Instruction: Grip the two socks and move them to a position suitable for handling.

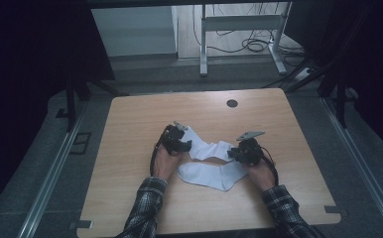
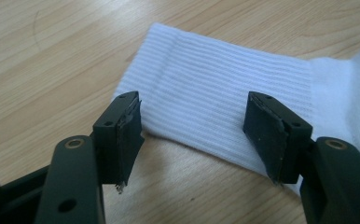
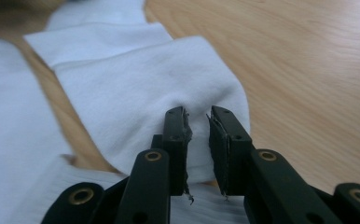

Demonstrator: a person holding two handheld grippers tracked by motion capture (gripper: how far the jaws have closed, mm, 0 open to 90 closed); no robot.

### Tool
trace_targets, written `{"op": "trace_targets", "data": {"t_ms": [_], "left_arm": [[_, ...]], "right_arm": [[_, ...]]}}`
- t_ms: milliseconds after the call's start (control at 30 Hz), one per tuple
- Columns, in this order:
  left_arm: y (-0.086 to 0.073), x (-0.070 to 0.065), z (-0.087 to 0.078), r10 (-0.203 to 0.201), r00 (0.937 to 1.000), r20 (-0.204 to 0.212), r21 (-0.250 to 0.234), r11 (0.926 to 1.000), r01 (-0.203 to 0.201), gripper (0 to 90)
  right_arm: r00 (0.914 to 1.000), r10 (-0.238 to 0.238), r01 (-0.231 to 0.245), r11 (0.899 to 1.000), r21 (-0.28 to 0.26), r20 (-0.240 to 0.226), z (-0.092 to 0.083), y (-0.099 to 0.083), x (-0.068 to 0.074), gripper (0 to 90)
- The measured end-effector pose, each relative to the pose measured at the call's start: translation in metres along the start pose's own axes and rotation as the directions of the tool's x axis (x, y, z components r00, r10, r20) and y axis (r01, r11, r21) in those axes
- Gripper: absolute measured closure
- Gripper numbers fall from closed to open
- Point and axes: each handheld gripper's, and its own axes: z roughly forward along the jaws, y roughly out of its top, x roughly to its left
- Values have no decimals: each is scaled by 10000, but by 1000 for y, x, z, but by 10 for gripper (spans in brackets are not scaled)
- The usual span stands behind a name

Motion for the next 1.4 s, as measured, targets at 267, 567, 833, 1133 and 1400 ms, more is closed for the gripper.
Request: {"op": "trace_targets", "data": {"t_ms": [267, 567, 833, 1133, 1400], "left_arm": [[-5, 2, -4, -401, 9991, -164, 109, 9991, 403, 371], [-4, 12, -14, -739, 9972, -64, -425, 9964, 736, 299], [-5, 24, -15, -1079, 9938, -265, -479, 9931, 1066, 298], [-8, 42, 0, -1541, 9875, -315, -101, 9880, 1539, 312], [-10, 41, 1, -1404, 9866, 835, -256, 9894, 1430, 700]], "right_arm": [[9992, 294, -292, 9995, -92, 284, -3, -2, -18, 744], [9990, 98, -87, 9996, -266, 429, -12, 3, -15, 676], [9983, 196, -179, 9993, -316, 547, -18, 8, -20, 654], [9979, 397, -403, 9991, 101, 511, -9, 3, -24, 656], [9980, 547, -556, 9981, 274, 309, -6, 1, -25, 879]]}}
